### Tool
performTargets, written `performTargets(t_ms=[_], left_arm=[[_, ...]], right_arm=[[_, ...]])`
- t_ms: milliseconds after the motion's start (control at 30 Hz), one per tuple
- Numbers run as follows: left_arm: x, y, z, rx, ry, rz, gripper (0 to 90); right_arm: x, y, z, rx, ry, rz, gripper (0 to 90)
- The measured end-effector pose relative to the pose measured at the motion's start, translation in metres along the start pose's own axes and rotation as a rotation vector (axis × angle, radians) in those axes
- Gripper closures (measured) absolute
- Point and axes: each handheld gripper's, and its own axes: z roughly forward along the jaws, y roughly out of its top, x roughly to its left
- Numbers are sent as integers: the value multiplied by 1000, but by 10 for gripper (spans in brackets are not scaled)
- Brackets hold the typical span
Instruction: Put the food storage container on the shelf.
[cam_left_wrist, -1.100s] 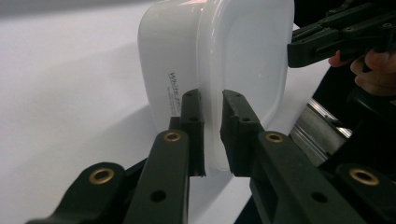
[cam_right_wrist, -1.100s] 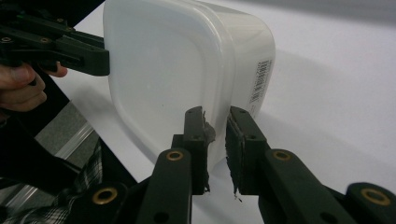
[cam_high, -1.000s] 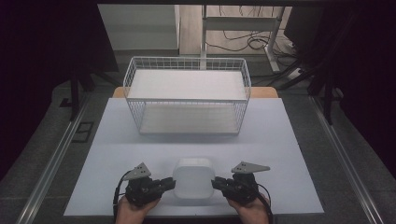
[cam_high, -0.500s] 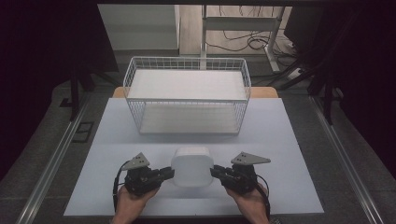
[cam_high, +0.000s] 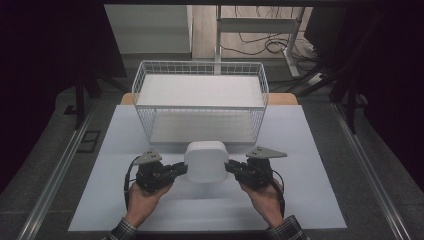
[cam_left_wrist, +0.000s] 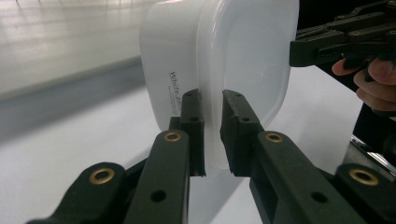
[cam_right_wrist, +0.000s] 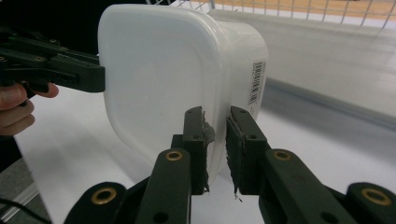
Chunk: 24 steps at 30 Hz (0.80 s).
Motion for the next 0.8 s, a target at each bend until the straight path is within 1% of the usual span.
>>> performTargets(t_ms=[33,67,100,133,233,267,333,400,467,533,600,767,800], left_arm=[[2,2,1,-2,-2,-1,802],[3,4,2,-5,-2,-1,802],[6,7,3,-8,2,3,802],[6,7,3,-8,2,3,802],[10,14,5,-20,9,10,803],[11,17,6,-23,9,12,804],[13,21,7,-29,12,14,804],[15,24,9,-33,10,20,806],[18,27,11,-37,7,24,807],[21,30,13,-46,-2,19,809],[25,31,16,-51,-5,6,809],[36,36,23,-54,-4,-10,810],[41,38,26,-53,-4,-19,809]], right_arm=[[-4,3,2,1,2,9,771],[-4,3,2,1,2,9,771],[-7,6,6,-6,2,10,771],[-8,8,7,-10,1,12,770],[-11,12,10,-19,-3,10,769],[-15,16,13,-22,-7,7,767],[-16,18,14,-24,-11,6,766],[-21,21,19,-29,-18,16,761],[-23,22,20,-30,-19,21,761],[-28,24,24,-39,-22,35,759],[-30,26,27,-44,-24,35,759],[-35,32,34,-40,-36,34,758],[-38,35,38,-38,-44,36,758]])
